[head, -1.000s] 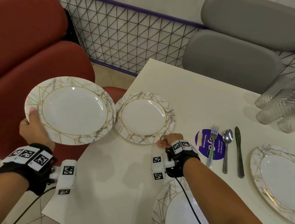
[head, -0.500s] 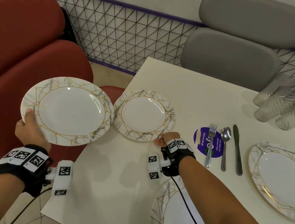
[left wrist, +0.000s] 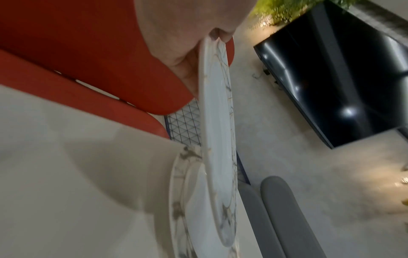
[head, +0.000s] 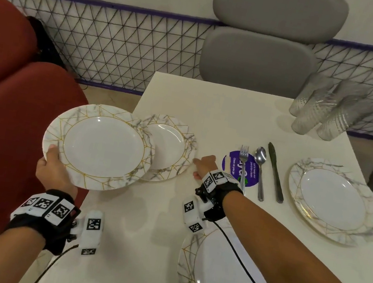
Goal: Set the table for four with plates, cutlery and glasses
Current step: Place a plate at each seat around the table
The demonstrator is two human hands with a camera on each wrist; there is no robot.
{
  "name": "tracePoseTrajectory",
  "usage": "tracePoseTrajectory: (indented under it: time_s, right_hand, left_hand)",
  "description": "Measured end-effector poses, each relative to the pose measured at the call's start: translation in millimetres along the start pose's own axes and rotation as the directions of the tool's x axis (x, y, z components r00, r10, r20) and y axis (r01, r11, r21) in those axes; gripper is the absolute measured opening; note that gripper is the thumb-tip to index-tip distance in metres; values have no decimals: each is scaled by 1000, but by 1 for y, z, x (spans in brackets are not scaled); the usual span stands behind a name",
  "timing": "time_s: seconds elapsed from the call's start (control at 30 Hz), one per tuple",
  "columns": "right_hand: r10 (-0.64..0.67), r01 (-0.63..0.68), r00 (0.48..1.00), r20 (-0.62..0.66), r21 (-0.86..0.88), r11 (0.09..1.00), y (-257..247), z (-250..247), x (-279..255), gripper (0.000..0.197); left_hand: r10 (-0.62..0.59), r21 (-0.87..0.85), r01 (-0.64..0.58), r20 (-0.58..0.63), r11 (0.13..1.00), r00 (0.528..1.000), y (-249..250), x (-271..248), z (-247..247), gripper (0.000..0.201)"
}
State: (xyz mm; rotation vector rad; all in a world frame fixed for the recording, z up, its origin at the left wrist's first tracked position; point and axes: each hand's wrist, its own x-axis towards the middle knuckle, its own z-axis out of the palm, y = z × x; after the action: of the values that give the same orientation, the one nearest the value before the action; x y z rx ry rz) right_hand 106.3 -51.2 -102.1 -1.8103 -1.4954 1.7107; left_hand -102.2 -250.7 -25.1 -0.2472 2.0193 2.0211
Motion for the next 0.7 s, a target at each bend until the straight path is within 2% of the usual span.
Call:
tracePoseTrajectory:
  time_s: [0.1, 0.17, 0.2, 0.3, 0.37, 0.43, 0.53, 0.63, 0.67, 0.7]
  right_hand:
    - [-28, 26, 995, 92, 18, 999, -9, -25, -4, 35]
    - [-11, -5, 987, 158, 102, 995, -18, -44, -7, 26]
    - [-16, -8, 989, 150, 156, 988, -22, -55, -8, 25]
    - [-71, 41, 991, 118, 238, 970, -27, -90, 4, 32]
    - [-88, 65, 994, 70, 277, 959, -28, -116, 17, 32]
    - [-90, 85, 996, 11, 245, 966, -28, -142, 35, 35]
    - [-107, 116, 993, -53, 215, 970, -30, -178, 65, 35]
    - [-128, 155, 981, -143, 195, 969, -32, -205, 99, 36]
    - [-135, 165, 977, -167, 181, 970, -34, -212, 111, 35]
    - [-136, 168, 972, -192, 166, 972, -34, -217, 123, 34]
  left_hand:
    - [-26, 18, 24, 96, 1000, 995, -11, -18, 40, 48]
    - [-35, 13, 34, 172, 999, 984, -18, -35, 72, 45]
    - [-44, 17, 41, 208, 999, 977, -22, -45, 88, 42]
    - [-92, -32, 106, 298, 994, 950, -38, -69, 139, 28]
    - [-105, -55, 133, 358, 990, 928, -50, -77, 170, 35]
    - [-97, -47, 127, 406, 991, 909, -61, -84, 200, 39]
    - [-118, 82, 89, 494, 993, 861, -75, -88, 244, 39]
    - [-175, 271, 17, 570, 962, 802, -85, -86, 280, 10]
    - [-197, 327, -7, 585, 945, 787, -88, -83, 291, 8]
    - [-216, 364, -21, 596, 931, 774, -93, -79, 302, 15]
